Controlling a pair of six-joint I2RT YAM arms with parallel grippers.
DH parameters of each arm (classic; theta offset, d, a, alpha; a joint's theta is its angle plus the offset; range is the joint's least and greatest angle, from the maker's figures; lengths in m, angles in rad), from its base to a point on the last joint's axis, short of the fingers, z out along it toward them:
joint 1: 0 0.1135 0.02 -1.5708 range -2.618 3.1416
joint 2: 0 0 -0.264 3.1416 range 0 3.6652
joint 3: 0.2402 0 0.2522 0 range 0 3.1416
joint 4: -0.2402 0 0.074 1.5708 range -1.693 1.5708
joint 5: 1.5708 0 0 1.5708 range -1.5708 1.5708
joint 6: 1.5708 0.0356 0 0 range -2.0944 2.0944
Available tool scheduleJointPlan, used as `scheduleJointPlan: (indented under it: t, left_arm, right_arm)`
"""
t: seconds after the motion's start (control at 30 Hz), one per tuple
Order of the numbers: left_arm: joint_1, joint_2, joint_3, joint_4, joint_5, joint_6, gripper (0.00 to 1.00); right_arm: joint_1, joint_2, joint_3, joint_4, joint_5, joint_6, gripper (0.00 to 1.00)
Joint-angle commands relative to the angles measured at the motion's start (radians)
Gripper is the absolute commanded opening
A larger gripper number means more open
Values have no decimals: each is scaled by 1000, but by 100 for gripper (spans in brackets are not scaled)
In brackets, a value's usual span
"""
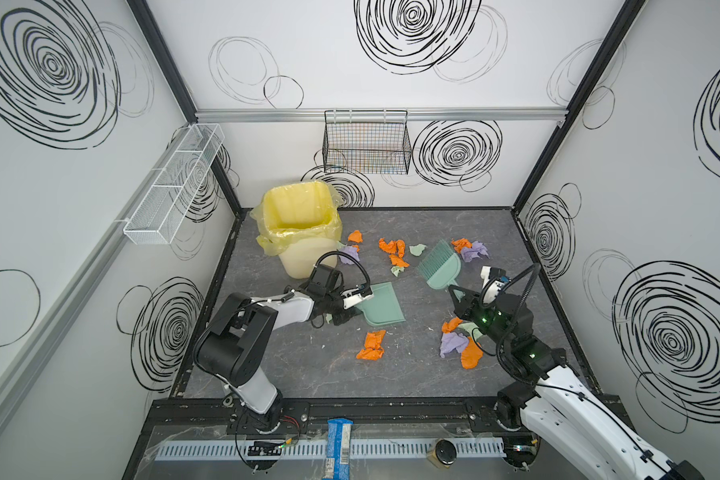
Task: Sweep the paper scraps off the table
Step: 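Swing the brush with the right gripper to the scraps farthest from the robot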
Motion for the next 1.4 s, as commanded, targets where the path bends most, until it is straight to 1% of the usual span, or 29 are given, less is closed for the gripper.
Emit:
scheduleJointPlan:
  t: [0.0, 0.17, 0.2, 0.27, 0.37, 0.5, 0.6, 0.67, 0.8, 0.93, 1.07, 1.13, 1.23, 1.33, 1.37]
  left_arm:
    - [6, 14, 26, -4, 8, 4, 32]
    - [7, 4, 16, -2, 14, 9, 20]
    - [9, -2, 11, -2, 18, 14, 15]
    - [15, -14, -1, -7, 30, 18, 1]
    - [44, -58, -17, -43, 66, 16, 0]
    - [115, -196, -51, -92, 122, -26, 0]
    - [200, -313, -54, -196, 201, -37, 0]
    - [263, -384, -57, -276, 245, -21, 0]
    - [357, -510, -64, -455, 275, 66, 0]
    - [434, -609, -79, -618, 294, 161, 0]
    - [513, -693, -98, -718, 309, 224, 0]
    - [547, -724, -103, -772, 317, 264, 0]
    - [587, -751, -104, -846, 326, 329, 0]
    - [632, -767, -102, -909, 342, 388, 0]
    - [643, -768, -99, -927, 346, 405, 0]
  right_arm:
    - [-5, -15, -2, 19, 0, 2, 0]
    - [-5, -15, -2, 16, 2, 2, 0]
    - [-5, -14, -1, 15, 2, 2, 0]
    - [-5, -13, 7, 3, 3, -4, 0]
    - [-5, -10, 25, -37, 18, -20, 0]
    - [-8, 10, 41, -55, 25, -42, 0]
    - [-18, 88, 84, -55, 10, -49, 0]
    - [-17, 160, 126, -21, -26, -49, 0]
    - [-17, 375, 259, 82, -151, -25, 0]
    - [-15, 648, 461, 148, -241, 79, 0]
    - [-11, 924, 701, 220, -332, 177, 0]
    - [-11, 1084, 832, 258, -394, 259, 0]
    - [-7, 1284, 1020, 300, -468, 362, 0]
    - [9, 1475, 1206, 318, -489, 448, 0]
    - [15, 1518, 1243, 327, -490, 471, 0]
